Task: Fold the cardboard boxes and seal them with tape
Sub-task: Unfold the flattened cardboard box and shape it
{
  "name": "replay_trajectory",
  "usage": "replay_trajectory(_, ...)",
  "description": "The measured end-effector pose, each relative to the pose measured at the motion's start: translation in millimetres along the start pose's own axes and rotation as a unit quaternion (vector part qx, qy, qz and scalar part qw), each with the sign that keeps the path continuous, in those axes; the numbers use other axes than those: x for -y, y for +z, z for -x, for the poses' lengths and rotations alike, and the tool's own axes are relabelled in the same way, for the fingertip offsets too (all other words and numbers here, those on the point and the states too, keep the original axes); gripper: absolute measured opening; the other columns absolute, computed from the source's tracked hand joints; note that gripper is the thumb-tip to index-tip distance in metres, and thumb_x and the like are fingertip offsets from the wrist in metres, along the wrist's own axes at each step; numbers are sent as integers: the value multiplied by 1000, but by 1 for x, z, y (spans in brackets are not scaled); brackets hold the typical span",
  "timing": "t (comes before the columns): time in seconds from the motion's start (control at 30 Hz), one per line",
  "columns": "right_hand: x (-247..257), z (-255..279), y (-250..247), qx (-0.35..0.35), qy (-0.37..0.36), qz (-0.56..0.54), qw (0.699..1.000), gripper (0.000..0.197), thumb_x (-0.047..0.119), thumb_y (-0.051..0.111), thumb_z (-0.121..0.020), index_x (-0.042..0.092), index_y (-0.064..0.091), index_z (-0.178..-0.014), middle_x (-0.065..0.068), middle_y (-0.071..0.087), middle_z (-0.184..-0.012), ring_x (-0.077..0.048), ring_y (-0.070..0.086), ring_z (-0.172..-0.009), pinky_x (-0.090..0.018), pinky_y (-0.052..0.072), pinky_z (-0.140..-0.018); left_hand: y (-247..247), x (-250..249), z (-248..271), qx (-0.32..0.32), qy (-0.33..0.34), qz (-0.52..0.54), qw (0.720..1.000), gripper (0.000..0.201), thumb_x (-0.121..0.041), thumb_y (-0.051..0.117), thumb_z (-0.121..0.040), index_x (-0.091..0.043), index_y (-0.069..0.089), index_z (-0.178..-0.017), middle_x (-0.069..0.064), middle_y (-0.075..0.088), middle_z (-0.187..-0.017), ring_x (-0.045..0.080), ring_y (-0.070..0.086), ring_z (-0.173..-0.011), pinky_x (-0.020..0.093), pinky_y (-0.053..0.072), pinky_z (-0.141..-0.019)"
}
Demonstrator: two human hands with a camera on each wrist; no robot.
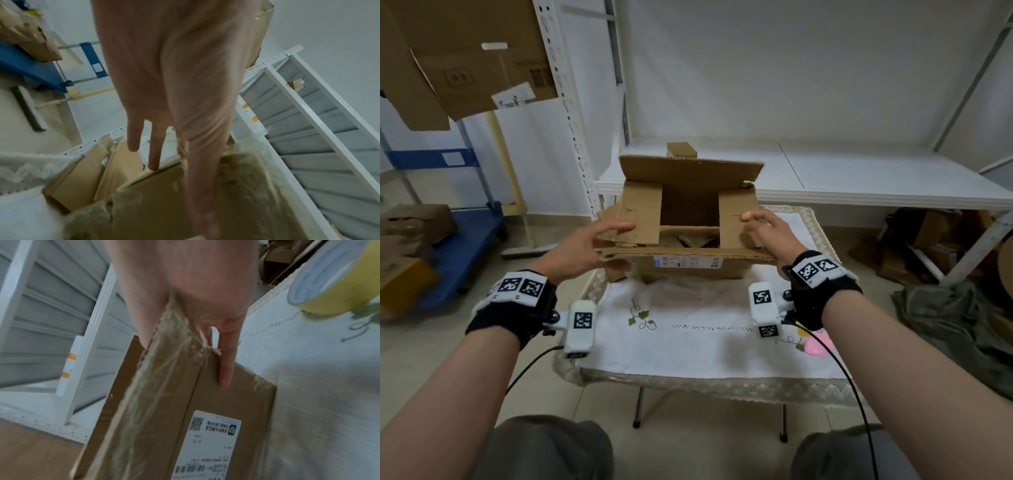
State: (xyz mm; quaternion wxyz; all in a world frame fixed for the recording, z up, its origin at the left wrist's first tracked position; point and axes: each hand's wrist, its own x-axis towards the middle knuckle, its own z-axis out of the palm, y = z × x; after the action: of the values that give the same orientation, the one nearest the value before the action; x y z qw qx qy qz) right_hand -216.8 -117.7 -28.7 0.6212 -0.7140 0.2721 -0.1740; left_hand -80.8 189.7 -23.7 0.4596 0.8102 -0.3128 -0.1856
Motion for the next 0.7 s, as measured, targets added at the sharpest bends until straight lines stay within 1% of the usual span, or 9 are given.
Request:
replay_trajectory(0.13,-1,4,-11,53,75,-83,992,54,66,42,-94,27,73,-115,-5,62,-124,-28,57,-112,-46,51,-92,14,-4,-8,-132,19,35,990,27,-23,78,-82,-30,71,-108,-17,66,-110,-4,57,-102,10,44,-79)
replay_trajectory(0.23,-17,0,-13,56,56,-98,992,76,84,29,-88,31,62,-131,-3,58,-139,-24,50,-128,-50,29,-113,18,0,-16,-203,-3,40,978,24,-37,78,-82,-23,68,-97,-6,71,-103,4,64,-96,16,43,-75)
replay_trajectory(0.3,-24,3,-6,49,12,-68,996,68,77,38,-91,31,50,-139,0,52,-141,-20,47,-130,-42,34,-109,20,0,-20,-233,-18,29,972,38,-35,83,-78,-15,59,-101,-1,67,-103,14,63,-97,24,46,-78)
replay_trajectory(0.37,-28,6,4,21,-34,-18,999,34,52,54,-99,36,45,-127,-3,51,-133,-23,51,-123,-37,45,-97,22,-5,-24,-248,-26,22,968,54,-29,86,-75,-14,50,-112,-1,62,-100,16,60,-95,28,48,-80)
replay_trajectory(0.4,-30,4,9,4,-50,-7,999,28,42,60,-98,44,43,-120,-6,50,-133,-27,52,-124,-41,48,-98,23,-9,-26,-251,-26,22,967,62,-25,87,-75,-14,46,-120,0,61,-97,14,59,-91,27,48,-78)
replay_trajectory(0.5,-33,-4,15,-14,-57,-37,998,52,28,65,-89,59,34,-117,-15,46,-142,-35,53,-127,-53,50,-103,20,-19,-31,-241,-45,2,969,97,-13,88,-71,-17,27,-146,4,62,-93,14,61,-89,31,49,-89)
replay_trajectory(0.57,-29,-4,14,-5,-44,-56,997,72,14,63,-95,54,24,-142,-14,43,-149,-33,54,-127,-49,53,-100,16,-26,-35,-229,-58,-50,970,121,-13,92,-65,-22,12,-155,13,60,-119,27,58,-115,43,44,-106)
replay_trajectory(0.63,-29,-8,13,5,-37,-38,999,71,12,59,-99,45,24,-151,-13,40,-154,-32,54,-128,-42,55,-94,12,-36,-42,-235,-48,-150,959,137,-19,96,-58,-26,3,-158,16,32,-152,33,34,-140,49,31,-117)
replay_trajectory(0.7,-29,-12,13,5,-35,-25,999,65,10,55,-100,40,29,-152,-12,43,-153,-30,56,-126,-34,54,-82,12,-48,-52,-250,-3,-231,940,142,-29,96,-57,-25,-4,-159,7,5,-165,31,11,-151,50,19,-122)
